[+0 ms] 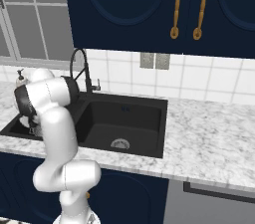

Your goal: Put the colander in the sink, put the tangerine, mango in the colander, and turn on the sink faucet and pour water over the colander.

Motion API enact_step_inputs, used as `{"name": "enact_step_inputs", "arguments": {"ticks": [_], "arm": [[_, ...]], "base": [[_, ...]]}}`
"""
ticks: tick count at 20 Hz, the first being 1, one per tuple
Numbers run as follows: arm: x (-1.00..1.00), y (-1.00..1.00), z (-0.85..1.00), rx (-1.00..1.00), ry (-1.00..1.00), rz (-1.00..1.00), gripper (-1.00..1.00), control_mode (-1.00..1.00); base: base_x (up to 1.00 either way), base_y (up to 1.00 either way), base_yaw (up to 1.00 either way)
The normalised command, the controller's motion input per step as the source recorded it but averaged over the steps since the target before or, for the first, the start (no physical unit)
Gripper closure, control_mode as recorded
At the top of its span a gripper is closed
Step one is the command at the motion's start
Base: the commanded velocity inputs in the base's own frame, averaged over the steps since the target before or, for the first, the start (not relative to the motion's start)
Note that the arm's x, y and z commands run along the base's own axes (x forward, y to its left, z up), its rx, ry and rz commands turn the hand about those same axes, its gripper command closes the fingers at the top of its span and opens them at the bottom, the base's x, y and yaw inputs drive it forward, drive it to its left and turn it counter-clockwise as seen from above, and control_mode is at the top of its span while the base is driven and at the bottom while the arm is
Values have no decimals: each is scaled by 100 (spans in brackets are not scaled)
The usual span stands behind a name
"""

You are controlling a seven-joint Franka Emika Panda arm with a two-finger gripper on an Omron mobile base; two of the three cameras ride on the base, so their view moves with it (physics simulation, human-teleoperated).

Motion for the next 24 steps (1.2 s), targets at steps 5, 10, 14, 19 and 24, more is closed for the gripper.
{"name": "enact_step_inputs", "arguments": {"ticks": [5,10,14,19,24], "arm": [[-11,0,85,0,-15,0,-100,-100],[-16,0,85,0,-15,0,-100,-100],[0,-2,89,0,-13,0,-100,-100],[0,-5,86,0,-9,0,-100,-100],[-3,-8,76,0,-10,0,-100,-100]], "base": [[0,0,0],[0,0,0],[0,0,0],[0,0,0],[0,0,0]]}}
